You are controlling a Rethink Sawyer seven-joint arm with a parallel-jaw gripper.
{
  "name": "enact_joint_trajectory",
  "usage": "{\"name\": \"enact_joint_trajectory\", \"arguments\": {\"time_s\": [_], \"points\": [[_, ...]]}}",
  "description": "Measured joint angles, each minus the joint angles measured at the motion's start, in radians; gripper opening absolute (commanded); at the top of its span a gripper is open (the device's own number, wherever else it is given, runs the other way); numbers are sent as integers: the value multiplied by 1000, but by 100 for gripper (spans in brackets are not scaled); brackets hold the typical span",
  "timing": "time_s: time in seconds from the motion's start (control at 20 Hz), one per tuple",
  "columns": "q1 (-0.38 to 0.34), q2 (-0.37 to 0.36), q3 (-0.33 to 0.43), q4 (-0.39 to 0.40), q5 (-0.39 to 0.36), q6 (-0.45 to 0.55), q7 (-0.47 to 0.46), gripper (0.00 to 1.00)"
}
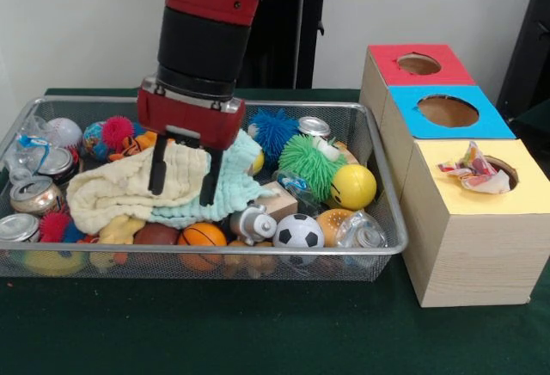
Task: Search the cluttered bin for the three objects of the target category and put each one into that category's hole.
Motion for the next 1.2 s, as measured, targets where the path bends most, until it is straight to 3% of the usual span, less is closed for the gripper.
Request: {"name": "enact_joint_trajectory", "arguments": {"time_s": [0.55, 0.95, 1.2], "points": [[25, 40, 24, 40, 0, 0, 0, 100], [148, 62, -67, 37, 1, 0, 0, 100], [175, 74, -107, 36, 2, 0, 0, 100]]}}
